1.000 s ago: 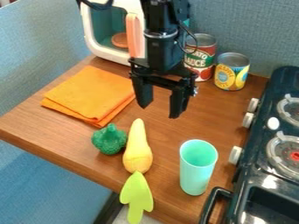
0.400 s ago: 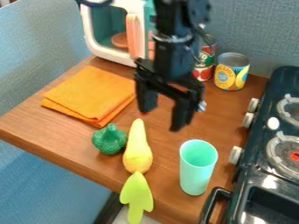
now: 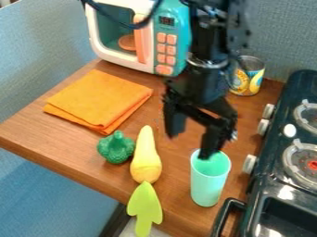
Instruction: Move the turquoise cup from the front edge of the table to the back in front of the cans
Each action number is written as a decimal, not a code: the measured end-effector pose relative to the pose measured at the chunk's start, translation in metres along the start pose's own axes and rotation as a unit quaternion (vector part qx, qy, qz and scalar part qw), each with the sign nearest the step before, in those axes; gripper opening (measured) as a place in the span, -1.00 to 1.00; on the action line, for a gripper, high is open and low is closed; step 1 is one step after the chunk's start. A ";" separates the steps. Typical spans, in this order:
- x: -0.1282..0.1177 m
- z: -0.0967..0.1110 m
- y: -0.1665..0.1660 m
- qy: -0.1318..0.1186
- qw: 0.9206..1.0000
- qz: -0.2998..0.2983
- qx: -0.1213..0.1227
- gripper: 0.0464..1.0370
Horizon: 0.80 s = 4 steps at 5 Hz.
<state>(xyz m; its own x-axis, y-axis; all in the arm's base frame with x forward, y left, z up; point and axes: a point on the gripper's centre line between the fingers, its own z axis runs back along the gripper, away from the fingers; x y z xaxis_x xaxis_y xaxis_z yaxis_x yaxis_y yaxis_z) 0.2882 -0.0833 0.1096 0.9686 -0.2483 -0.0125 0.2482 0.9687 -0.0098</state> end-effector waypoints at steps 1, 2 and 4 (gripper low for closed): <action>0.003 -0.009 -0.003 0.017 1.000 0.005 0.008 0.93; 0.009 -0.017 -0.001 0.025 1.000 0.013 0.015 0.93; 0.019 -0.031 -0.003 0.038 0.999 0.018 0.026 0.93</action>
<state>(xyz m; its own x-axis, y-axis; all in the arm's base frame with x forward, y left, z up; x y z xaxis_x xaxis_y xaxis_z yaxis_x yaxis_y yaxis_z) 0.3055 -0.0915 0.0784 0.9736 -0.2107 -0.0880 0.2150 0.9757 0.0430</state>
